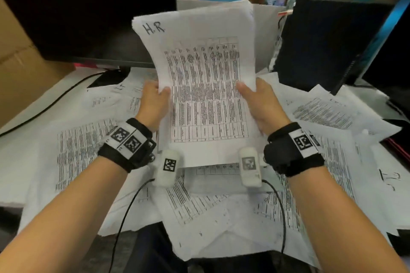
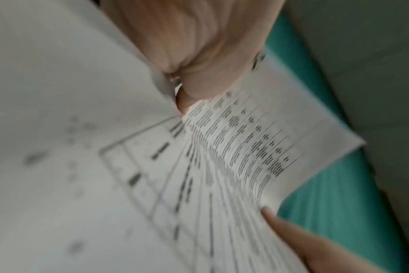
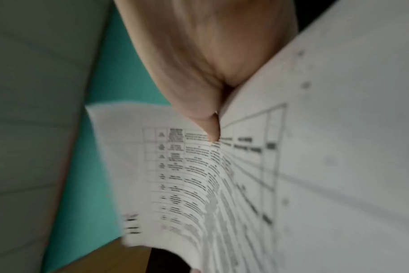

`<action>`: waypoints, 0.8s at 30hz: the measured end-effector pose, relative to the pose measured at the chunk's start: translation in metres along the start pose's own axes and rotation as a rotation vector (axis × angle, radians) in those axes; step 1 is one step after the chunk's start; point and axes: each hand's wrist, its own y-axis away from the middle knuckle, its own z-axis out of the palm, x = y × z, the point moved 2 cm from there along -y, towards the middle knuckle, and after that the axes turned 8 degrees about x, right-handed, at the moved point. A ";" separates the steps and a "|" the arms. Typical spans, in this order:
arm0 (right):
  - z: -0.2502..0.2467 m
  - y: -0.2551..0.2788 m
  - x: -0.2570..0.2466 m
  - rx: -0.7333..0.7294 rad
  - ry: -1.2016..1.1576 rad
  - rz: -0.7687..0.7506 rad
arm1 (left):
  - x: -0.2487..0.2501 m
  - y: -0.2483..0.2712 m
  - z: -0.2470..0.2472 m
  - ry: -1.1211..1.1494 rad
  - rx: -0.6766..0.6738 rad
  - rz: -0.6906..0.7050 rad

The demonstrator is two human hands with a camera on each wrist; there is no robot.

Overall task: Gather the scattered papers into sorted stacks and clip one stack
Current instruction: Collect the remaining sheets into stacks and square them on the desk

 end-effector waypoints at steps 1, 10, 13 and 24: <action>-0.001 0.000 0.009 -0.021 -0.012 0.051 | -0.007 -0.001 0.000 -0.073 -0.059 -0.046; -0.002 0.028 0.082 -0.056 -0.035 0.618 | -0.079 0.020 -0.015 -0.336 -0.361 -0.409; 0.004 0.033 0.082 -0.209 -0.025 0.620 | -0.074 0.036 -0.011 -0.334 -0.302 -0.403; 0.005 0.039 0.083 -0.314 0.051 0.618 | -0.079 0.040 -0.013 -0.117 -0.329 -0.510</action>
